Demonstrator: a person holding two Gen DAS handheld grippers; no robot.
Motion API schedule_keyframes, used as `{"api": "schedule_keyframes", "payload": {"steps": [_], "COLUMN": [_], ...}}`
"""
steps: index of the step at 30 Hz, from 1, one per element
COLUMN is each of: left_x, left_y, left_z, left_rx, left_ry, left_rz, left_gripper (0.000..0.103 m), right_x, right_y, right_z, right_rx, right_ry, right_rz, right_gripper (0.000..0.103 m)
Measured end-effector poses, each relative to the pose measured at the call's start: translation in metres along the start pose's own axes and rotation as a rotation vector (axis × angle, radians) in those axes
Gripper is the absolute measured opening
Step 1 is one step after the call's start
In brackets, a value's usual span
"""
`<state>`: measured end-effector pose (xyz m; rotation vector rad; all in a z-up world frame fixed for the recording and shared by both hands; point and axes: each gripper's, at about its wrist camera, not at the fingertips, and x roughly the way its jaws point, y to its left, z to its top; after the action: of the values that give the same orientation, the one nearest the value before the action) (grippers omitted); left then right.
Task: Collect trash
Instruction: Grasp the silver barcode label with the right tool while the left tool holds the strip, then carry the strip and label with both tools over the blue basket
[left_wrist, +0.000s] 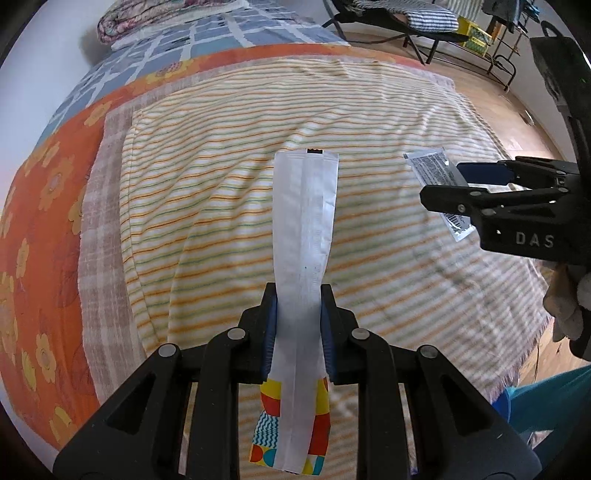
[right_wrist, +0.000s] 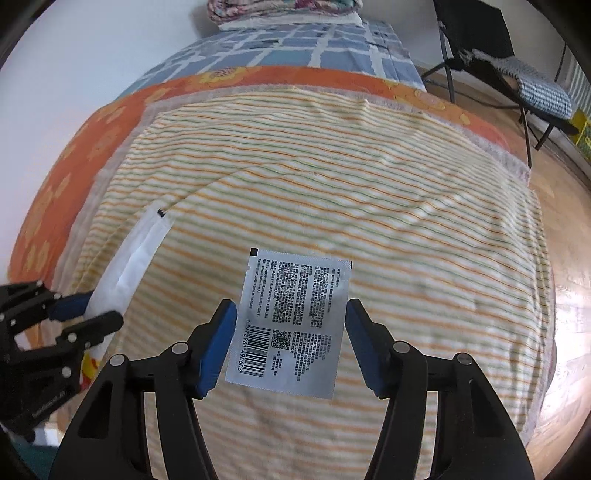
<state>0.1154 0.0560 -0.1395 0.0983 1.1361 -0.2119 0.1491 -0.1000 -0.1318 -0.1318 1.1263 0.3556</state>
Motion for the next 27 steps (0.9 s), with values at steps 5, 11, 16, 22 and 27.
{"api": "schedule_keyframes", "payload": {"steps": [5, 11, 16, 22, 27], "left_x": [-0.023, -0.055, -0.074, -0.088, -0.092], "left_y": [-0.020, -0.047, -0.071, -0.094, -0.110], "left_z": [-0.014, -0.038, -0.066, -0.101, -0.127], "left_rx": [0.041, 0.090, 0.132, 0.140, 0.148], "left_ry": [-0.020, -0.047, -0.054, -0.045, -0.039], "left_rz": [0.003, -0.005, -0.009, -0.055, -0.079], "left_gripper": [0.020, 0.020, 0.020, 0.020, 0.020], "right_x": [-0.031, -0.065, -0.090, -0.108, -0.118], "right_y": [0.001, 0.000, -0.001, -0.003, -0.005], "right_z": [-0.024, -0.058, -0.095, -0.137, -0.170], "right_rx": [-0.032, -0.046, -0.056, -0.059, -0.035], "right_ry": [-0.031, -0.060, -0.072, -0.063, -0.046], "right_rz": [0.007, 0.025, 0.031, 0.043, 0.077], "right_gripper": [0.060, 0.060, 0.060, 0.060, 0.060]}}
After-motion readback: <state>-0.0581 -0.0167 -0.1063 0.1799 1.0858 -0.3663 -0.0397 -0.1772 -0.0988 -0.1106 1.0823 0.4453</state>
